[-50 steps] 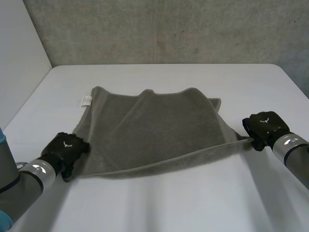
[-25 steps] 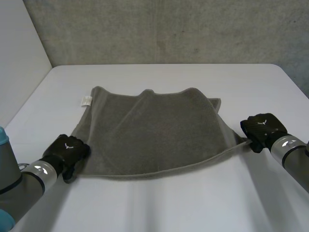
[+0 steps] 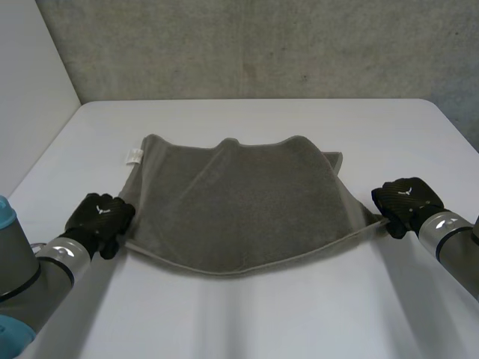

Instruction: Fold the towel.

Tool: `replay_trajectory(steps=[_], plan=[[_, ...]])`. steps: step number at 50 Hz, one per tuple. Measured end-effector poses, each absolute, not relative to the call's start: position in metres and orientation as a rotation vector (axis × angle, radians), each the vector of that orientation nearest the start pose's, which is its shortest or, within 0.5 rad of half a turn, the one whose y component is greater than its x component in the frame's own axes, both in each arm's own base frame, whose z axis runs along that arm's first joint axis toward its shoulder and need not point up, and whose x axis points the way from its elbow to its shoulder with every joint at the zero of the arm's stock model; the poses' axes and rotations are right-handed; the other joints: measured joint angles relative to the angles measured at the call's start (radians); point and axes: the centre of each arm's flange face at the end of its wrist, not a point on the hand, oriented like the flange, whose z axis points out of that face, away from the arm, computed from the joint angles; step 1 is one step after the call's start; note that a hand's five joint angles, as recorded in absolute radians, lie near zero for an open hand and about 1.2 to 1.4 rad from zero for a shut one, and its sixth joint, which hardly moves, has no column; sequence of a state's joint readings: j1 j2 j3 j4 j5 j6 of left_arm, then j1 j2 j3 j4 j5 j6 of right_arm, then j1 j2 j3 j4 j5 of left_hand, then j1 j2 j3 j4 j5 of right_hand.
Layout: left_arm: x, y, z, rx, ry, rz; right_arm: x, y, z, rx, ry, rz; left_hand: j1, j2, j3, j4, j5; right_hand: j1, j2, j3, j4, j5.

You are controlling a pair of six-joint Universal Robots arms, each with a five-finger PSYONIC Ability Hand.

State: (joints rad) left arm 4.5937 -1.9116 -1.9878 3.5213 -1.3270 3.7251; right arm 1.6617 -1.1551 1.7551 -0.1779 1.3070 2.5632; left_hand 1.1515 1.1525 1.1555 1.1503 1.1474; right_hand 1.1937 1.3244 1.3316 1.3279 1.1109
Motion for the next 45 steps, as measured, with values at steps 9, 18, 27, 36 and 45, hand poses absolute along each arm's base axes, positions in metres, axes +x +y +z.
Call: replay_trajectory(steps=[9, 18, 27, 36, 45], plan=[[-0.189, -0.266, 0.125, 1.068, 2.295, -1.767, 0.183, -0.305, 0.14, -1.083, 2.437, -1.753, 0.264, 0.342, 0.374, 0.36, 0.311, 0.0, 0.0, 0.0, 0.0, 0.0], [-0.188, -0.265, 0.163, 1.018, 2.172, -1.899, 0.18, -0.306, 0.183, -1.053, 2.376, -1.907, 0.264, 0.342, 0.385, 0.363, 0.311, 0.0, 0.0, 0.0, 0.0, 0.0], [-0.184, -0.245, 0.268, 0.813, 1.888, -2.26, 0.178, -0.282, 0.303, -0.98, 2.151, -2.231, 0.264, 0.346, 0.388, 0.363, 0.311, 0.0, 0.0, 0.0, 0.0, 0.0], [-0.179, -0.223, 0.356, 0.726, 1.725, -2.389, 0.18, -0.25, 0.386, -1.014, 2.058, -2.263, 0.264, 0.346, 0.389, 0.363, 0.311, -0.001, 0.008, 0.0, 0.0, 0.0], [-0.187, -0.287, 0.325, 0.758, 2.021, -2.15, 0.19, -0.297, 0.354, -1.256, 2.245, -1.987, 0.264, 0.35, 0.39, 0.363, 0.312, -0.001, 0.008, 0.001, 0.009, 0.0]])
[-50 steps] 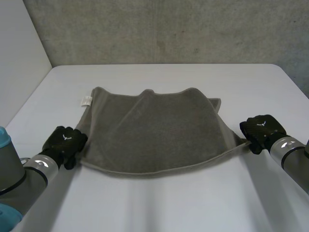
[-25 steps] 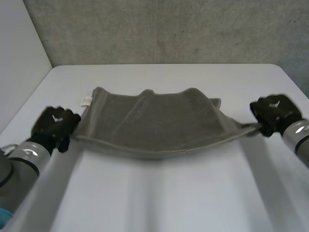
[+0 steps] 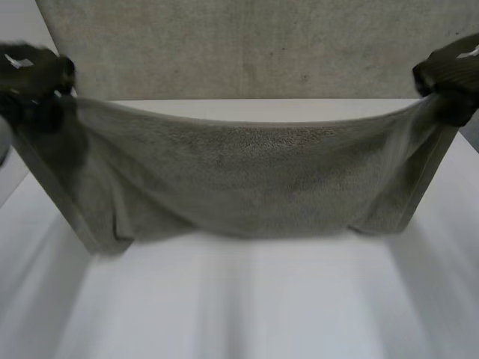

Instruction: Fold the towel.

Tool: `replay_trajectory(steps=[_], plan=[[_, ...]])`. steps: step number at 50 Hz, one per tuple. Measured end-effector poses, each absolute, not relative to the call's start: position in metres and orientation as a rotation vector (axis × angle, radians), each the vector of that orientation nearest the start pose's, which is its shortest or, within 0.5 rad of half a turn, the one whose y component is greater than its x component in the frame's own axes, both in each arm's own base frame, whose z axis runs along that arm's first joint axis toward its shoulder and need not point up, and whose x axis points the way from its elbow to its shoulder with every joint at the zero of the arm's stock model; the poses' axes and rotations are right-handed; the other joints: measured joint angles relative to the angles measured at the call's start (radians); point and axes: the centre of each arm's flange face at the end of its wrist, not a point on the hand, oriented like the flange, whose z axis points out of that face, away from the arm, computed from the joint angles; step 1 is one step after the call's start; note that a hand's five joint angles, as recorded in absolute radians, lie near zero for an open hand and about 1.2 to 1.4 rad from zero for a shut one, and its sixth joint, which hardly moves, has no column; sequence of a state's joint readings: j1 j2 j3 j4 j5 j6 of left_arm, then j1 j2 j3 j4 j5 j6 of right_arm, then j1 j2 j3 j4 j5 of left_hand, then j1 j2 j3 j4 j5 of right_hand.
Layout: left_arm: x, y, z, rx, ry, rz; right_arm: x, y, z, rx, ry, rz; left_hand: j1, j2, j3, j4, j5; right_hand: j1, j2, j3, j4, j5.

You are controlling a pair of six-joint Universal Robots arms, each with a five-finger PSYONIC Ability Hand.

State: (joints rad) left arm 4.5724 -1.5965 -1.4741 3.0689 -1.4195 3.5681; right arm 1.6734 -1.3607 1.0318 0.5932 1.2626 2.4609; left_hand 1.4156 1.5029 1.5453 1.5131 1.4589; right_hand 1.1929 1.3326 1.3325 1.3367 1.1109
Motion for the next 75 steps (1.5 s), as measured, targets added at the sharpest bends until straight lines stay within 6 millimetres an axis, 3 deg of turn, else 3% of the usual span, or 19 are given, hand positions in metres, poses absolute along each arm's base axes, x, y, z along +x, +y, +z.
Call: replay_trajectory(steps=[5, 10, 15, 20, 23, 27, 33, 36, 38, 41, 44, 49, 52, 56, 66, 71, 75], plan=[[-0.201, -0.328, 0.283, 0.825, 2.21, -1.978, 0.207, -0.333, 0.322, -1.382, 2.297, -1.93, 0.0, 0.0, 0.0, 0.0, 0.0, 0.0, 0.0, 0.0, 0.0, 0.0], [-0.21, -0.359, 0.276, 0.829, 2.21, -1.974, 0.227, -0.363, 0.322, -1.385, 2.223, -2.096, 0.0, 0.0, 0.001, 0.0, 0.0, 0.0, 0.0, 0.001, 0.0, 0.0], [-0.216, -0.386, 0.316, 0.743, 2.029, -2.137, 0.251, -0.391, 0.357, -1.21, 1.962, -2.49, 0.0, 0.002, 0.002, 0.0, 0.0, 0.0, 0.0, 0.003, 0.0, 0.0], [-0.225, -0.389, 0.394, 0.592, 1.676, -2.428, 0.262, -0.394, 0.421, -0.852, 1.531, -2.835, 0.0, 0.004, 0.002, 0.0, 0.0, 0.0, 0.0, 0.003, 0.0, 0.0], [-0.231, -0.381, 0.427, 0.52, 1.497, -2.567, 0.26, -0.383, 0.448, -0.741, 1.363, -2.885, 0.0, 0.004, 0.003, 0.0, 0.0, 0.0, 0.0, 0.003, 0.0, 0.0], [-0.234, -0.376, 0.436, 0.492, 1.415, -2.635, 0.258, -0.374, 0.454, -0.741, 1.338, -2.85, 0.0, 0.004, 0.003, 0.0, 0.0, 0.0, 0.0, 0.003, 0.0, 0.002], [-0.235, -0.381, 0.388, 0.565, 1.579, -2.545, 0.259, -0.376, 0.41, -0.904, 1.582, -2.662, 0.0, 0.005, 0.003, 0.0, 0.0, 0.0, 0.0, 0.003, 0.0, 0.005], [-0.233, -0.382, 0.336, 0.657, 1.75, -2.432, 0.262, -0.379, 0.365, -1.057, 1.777, -2.502, 0.0, 0.005, 0.003, 0.0, 0.0, 0.0, 0.0, 0.003, 0.0, 0.005], [-0.232, -0.381, 0.314, 0.697, 1.819, -2.384, 0.262, -0.379, 0.344, -1.123, 1.851, -2.428, 0.0, 0.005, 0.003, 0.0, 0.0, 0.0, 0.0, 0.003, 0.0, 0.005], [-0.226, -0.373, 0.262, 0.778, 1.961, -2.281, 0.262, -0.377, 0.293, -1.278, 1.99, -2.239, 0.0, 0.005, 0.004, 0.0, 0.0, 0.0, 0.0, 0.003, 0.0, 0.005], [-0.221, -0.363, 0.224, 0.826, 2.046, -2.217, 0.259, -0.371, 0.251, -1.383, 2.066, -2.08, 0.0, 0.005, 0.004, 0.0, 0.0, 0.0, 0.0, 0.003, 0.0, 0.005], [-0.214, -0.343, 0.179, 0.876, 2.1, -2.15, 0.249, -0.358, 0.199, -1.455, 2.145, -1.892, 0.0, 0.005, 0.004, 0.0, 0.0, 0.0, 0.0, 0.003, 0.0, 0.005], [-0.209, -0.334, 0.167, 0.89, 2.103, -2.116, 0.243, -0.352, 0.189, -1.457, 2.17, -1.847, 0.0, 0.005, 0.004, 0.0, 0.0, 0.0, 0.0, 0.003, 0.0, 0.005], [-0.197, -0.323, 0.169, 0.885, 2.072, -2.089, 0.231, -0.342, 0.2, -1.43, 2.187, -1.869, 0.0, 0.005, 0.004, 0.0, 0.0, 0.0, 0.0, 0.003, 0.0, 0.005], [-0.176, -0.275, 0.245, 0.885, 1.906, -2.215, 0.185, -0.308, 0.295, -1.324, 2.159, -2.154, 0.0, 0.005, 0.004, 0.0, 0.0, 0.0, 0.0, 0.003, 0.0, 0.005], [-0.175, -0.261, 0.265, 0.928, 1.876, -2.261, 0.173, -0.296, 0.314, -1.34, 2.157, -2.123, 0.0, 0.005, 0.004, 0.0, 0.0, 0.0, 0.0, 0.003, 0.0, 0.005], [-0.176, -0.265, 0.264, 0.952, 1.898, -2.257, 0.172, -0.299, 0.312, -1.371, 2.151, -2.074, 0.0, 0.005, 0.004, 0.0, 0.0, 0.0, 0.0, 0.003, 0.0, 0.005]])
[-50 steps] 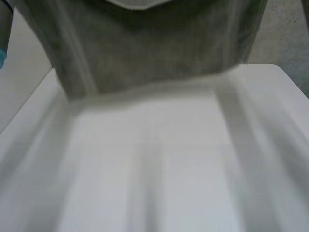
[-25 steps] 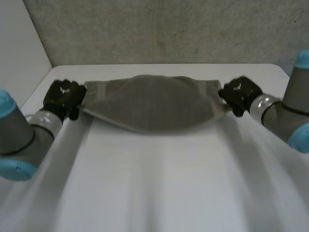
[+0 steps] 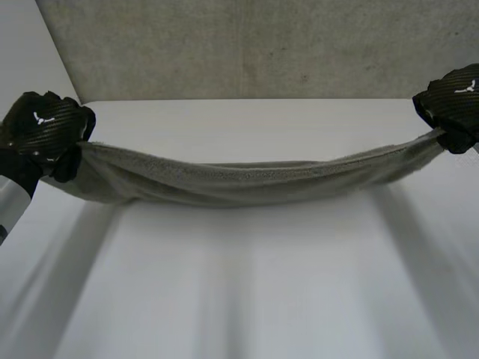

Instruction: Fold the towel.

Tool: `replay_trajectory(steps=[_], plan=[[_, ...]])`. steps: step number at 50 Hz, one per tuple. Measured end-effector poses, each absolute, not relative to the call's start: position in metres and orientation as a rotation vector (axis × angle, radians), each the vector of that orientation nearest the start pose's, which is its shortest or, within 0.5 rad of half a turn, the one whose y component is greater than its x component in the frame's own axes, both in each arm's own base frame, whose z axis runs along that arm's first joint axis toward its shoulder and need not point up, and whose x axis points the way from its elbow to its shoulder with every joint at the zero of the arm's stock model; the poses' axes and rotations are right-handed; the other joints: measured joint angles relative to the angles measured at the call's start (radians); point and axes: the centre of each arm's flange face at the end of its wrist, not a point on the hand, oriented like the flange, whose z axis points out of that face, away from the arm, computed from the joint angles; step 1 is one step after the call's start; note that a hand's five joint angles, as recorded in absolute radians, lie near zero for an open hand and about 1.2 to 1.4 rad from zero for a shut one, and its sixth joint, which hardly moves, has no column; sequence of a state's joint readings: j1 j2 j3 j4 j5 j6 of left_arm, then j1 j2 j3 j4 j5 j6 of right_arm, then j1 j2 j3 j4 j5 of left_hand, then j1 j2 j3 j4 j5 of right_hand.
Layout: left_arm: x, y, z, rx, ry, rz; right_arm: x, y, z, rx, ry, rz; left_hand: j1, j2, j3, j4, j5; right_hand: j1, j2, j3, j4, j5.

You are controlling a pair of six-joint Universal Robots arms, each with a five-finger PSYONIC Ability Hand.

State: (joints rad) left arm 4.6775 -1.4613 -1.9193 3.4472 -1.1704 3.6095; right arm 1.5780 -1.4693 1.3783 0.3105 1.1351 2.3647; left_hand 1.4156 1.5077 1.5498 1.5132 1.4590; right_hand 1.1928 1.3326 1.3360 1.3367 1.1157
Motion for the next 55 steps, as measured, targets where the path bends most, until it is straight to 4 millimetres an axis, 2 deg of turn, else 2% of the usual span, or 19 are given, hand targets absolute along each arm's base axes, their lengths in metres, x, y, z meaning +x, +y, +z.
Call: replay_trajectory(steps=[5, 7, 8, 12, 17, 20, 32, 33, 35, 36, 37, 38, 39, 41, 44, 46, 50, 54, 55], plan=[[-0.187, -0.29, 0.243, 0.998, 1.98, -2.216, 0.177, -0.328, 0.289, -1.397, 2.174, -2.009, 0.0, 0.0, 0.0, 0.0, 0.0, 0.0, 0.0, 0.0, 0.0, 0.0], [-0.196, -0.308, 0.227, 1.022, 2.028, -2.185, 0.182, -0.348, 0.273, -1.405, 2.2, -1.982, 0.0, 0.0, 0.0, 0.0, 0.0, 0.0, 0.0, 0.0, 0.0, 0.0], [-0.198, -0.313, 0.223, 1.026, 2.036, -2.179, 0.184, -0.353, 0.269, -1.407, 2.205, -1.979, 0.0, 0.0, 0.0, 0.0, 0.0, 0.0, 0.0, 0.0, 0.0, 0.0], [-0.211, -0.351, 0.196, 1.014, 2.081, -2.117, 0.2, -0.384, 0.241, -1.423, 2.244, -1.958, 0.0, 0.001, 0.0, 0.0, 0.0, 0.0, 0.0, 0.0, 0.0, 0.0], [-0.218, -0.389, 0.171, 0.971, 2.099, -2.059, 0.217, -0.415, 0.208, -1.431, 2.283, -1.958, 0.0, 0.001, 0.0, 0.0, 0.0, 0.0, 0.0, 0.0, 0.0, 0.0], [-0.223, -0.405, 0.159, 0.962, 2.106, -2.041, 0.224, -0.429, 0.193, -1.429, 2.296, -1.973, 0.0, 0.001, 0.0, 0.0, 0.0, 0.0, 0.0, 0.0, 0.0, 0.0], [-0.242, -0.441, 0.135, 0.971, 2.078, -2.062, 0.244, -0.466, 0.153, -1.4, 2.306, -2.101, 0.0, 0.005, 0.001, 0.0, 0.0, -0.002, -0.042, -0.044, -0.045, -0.006], [-0.243, -0.442, 0.133, 0.97, 2.079, -2.061, 0.245, -0.467, 0.152, -1.398, 2.307, -2.107, -0.054, -0.061, -0.051, -0.051, -0.047, -0.055, -0.108, -0.107, -0.11, -0.064], [-0.245, -0.443, 0.13, 0.971, 2.082, -2.057, 0.247, -0.47, 0.15, -1.388, 2.308, -2.128, -0.388, -0.397, -0.41, -0.43, -0.38, -0.461, -0.49, -0.479, -0.48, -0.451], [-0.246, -0.443, 0.129, 0.972, 2.084, -2.055, 0.248, -0.47, 0.149, -1.386, 2.308, -2.132, -0.513, -0.52, -0.513, -0.538, -0.503, -0.564, -0.61, -0.577, -0.578, -0.558], [-0.249, -0.442, 0.128, 0.977, 2.089, -2.05, 0.249, -0.471, 0.149, -1.382, 2.307, -2.139, -0.721, -0.722, -0.741, -0.774, -0.732, -0.748, -0.788, -0.772, -0.772, -0.772], [-0.25, -0.441, 0.127, 0.98, 2.091, -2.049, 0.25, -0.471, 0.149, -1.38, 2.306, -2.142, -0.839, -0.838, -0.861, -0.877, -0.834, -0.851, -0.916, -0.901, -0.884, -0.891], [-0.253, -0.439, 0.127, 0.985, 2.095, -2.046, 0.251, -0.47, 0.15, -1.377, 2.305, -2.146, -1.002, -1.013, -1.042, -1.075, -1.029, -0.934, -1.03, -1.017, -1.015, -1.017], [-0.257, -0.436, 0.127, 0.991, 2.102, -2.039, 0.252, -0.47, 0.152, -1.372, 2.3, -2.15, -1.123, -1.185, -1.233, -1.219, -1.178, -0.962, -1.081, -1.089, -1.081, -1.056], [-0.26, -0.43, 0.132, 0.989, 2.109, -2.028, 0.254, -0.468, 0.161, -1.353, 2.286, -2.164, -1.143, -1.242, -1.289, -1.247, -1.223, -0.962, -1.087, -1.101, -1.086, -1.056], [-0.259, -0.426, 0.14, 0.975, 2.108, -2.025, 0.255, -0.465, 0.175, -1.316, 2.268, -2.185, -1.143, -1.242, -1.289, -1.247, -1.224, -0.962, -1.087, -1.102, -1.086, -1.056], [-0.252, -0.412, 0.17, 0.926, 2.09, -2.035, 0.254, -0.454, 0.217, -1.187, 2.225, -2.223, -1.143, -1.242, -1.289, -1.247, -1.224, -0.962, -1.087, -1.102, -1.086, -1.056], [-0.242, -0.384, 0.213, 0.885, 2.047, -2.077, 0.245, -0.426, 0.264, -1.073, 2.199, -2.221, -1.143, -1.242, -1.29, -1.247, -1.224, -0.962, -1.088, -1.102, -1.086, -1.056], [-0.241, -0.379, 0.219, 0.881, 2.04, -2.084, 0.244, -0.422, 0.268, -1.067, 2.197, -2.216, -1.143, -1.242, -1.29, -1.247, -1.224, -0.963, -1.088, -1.102, -1.086, -1.056]])
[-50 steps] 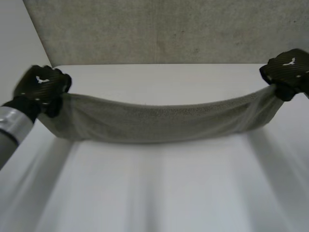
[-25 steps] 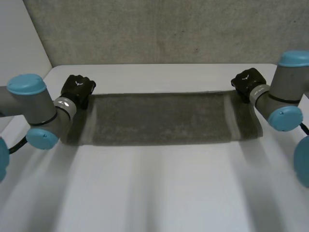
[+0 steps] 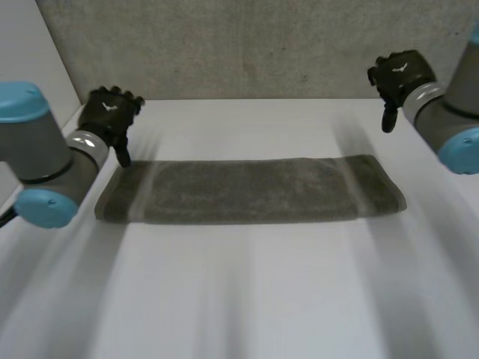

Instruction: Fold the towel.

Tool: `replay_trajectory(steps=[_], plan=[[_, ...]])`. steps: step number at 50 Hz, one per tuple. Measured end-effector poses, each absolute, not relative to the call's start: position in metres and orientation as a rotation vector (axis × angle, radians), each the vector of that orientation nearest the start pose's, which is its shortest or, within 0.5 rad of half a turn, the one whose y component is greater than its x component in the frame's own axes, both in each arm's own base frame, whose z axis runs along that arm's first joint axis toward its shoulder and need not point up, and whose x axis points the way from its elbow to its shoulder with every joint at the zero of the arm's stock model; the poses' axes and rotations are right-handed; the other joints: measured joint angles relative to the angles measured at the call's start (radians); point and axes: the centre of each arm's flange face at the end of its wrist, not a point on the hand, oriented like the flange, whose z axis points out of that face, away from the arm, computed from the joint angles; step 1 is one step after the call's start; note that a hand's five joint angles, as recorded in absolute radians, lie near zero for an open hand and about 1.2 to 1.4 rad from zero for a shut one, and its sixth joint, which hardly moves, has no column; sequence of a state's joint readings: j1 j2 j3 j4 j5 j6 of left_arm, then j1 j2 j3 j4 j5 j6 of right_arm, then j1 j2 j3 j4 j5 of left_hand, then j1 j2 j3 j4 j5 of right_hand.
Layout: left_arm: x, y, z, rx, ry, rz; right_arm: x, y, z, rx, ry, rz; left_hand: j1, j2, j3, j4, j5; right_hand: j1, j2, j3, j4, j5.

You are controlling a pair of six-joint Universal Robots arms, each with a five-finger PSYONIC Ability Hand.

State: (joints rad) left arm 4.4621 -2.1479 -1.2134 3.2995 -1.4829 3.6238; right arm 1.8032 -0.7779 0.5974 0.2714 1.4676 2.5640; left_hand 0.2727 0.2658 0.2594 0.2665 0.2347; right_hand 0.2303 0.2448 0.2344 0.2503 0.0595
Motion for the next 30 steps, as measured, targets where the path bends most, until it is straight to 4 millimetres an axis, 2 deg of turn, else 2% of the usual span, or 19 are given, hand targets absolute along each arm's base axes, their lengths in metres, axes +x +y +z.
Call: replay_trajectory(steps=[3, 5, 6, 10, 14, 22, 26, 30], plan=[[-0.234, -0.355, 0.236, 0.87, 2.019, -2.111, 0.238, -0.393, 0.28, -1.063, 2.198, -2.169, -0.001, -0.004, -0.002, 0.0, -0.004, 0.0, 0.0, 0.0, 0.0, 0.0], [-0.231, -0.343, 0.241, 0.866, 2.012, -2.122, 0.236, -0.381, 0.282, -1.066, 2.197, -2.15, -0.002, -0.007, -0.003, 0.0, -0.007, 0.0, 0.0, 0.0, 0.0, 0.0], [-0.228, -0.332, 0.244, 0.862, 2.006, -2.134, 0.234, -0.368, 0.283, -1.072, 2.199, -2.128, -0.003, -0.009, -0.003, 0.0, -0.01, 0.0, 0.0, 0.0, 0.0, 0.0], [-0.221, -0.305, 0.244, 0.846, 1.999, -2.163, 0.225, -0.343, 0.265, -1.096, 2.238, -2.049, -0.003, -0.009, -0.004, 0.0, -0.011, 0.0, 0.0, 0.0, 0.0, 0.0], [-0.214, -0.283, 0.233, 0.828, 2.006, -2.18, 0.21, -0.329, 0.231, -1.121, 2.321, -1.951, -0.003, -0.009, -0.007, 0.0, -0.011, 0.0, 0.0, 0.0, 0.0, 0.0], [-0.208, -0.264, 0.209, 0.825, 2.052, -2.147, 0.195, -0.337, 0.162, -1.198, 2.424, -1.787, -0.004, -0.009, -0.007, 0.0, -0.014, 0.011, 0.004, 0.008, 0.003, 0.005], [-0.207, -0.262, 0.202, 0.83, 2.075, -2.127, 0.192, -0.347, 0.139, -1.218, 2.444, -1.762, -0.003, -0.009, -0.007, 0.0, -0.014, 0.124, 0.096, 0.114, 0.095, 0.123], [-0.208, -0.261, 0.198, 0.836, 2.089, -2.116, 0.19, -0.359, 0.127, -1.221, 2.447, -1.778, -0.004, -0.009, -0.007, 0.0, -0.014, 0.279, 0.255, 0.269, 0.251, 0.279]])
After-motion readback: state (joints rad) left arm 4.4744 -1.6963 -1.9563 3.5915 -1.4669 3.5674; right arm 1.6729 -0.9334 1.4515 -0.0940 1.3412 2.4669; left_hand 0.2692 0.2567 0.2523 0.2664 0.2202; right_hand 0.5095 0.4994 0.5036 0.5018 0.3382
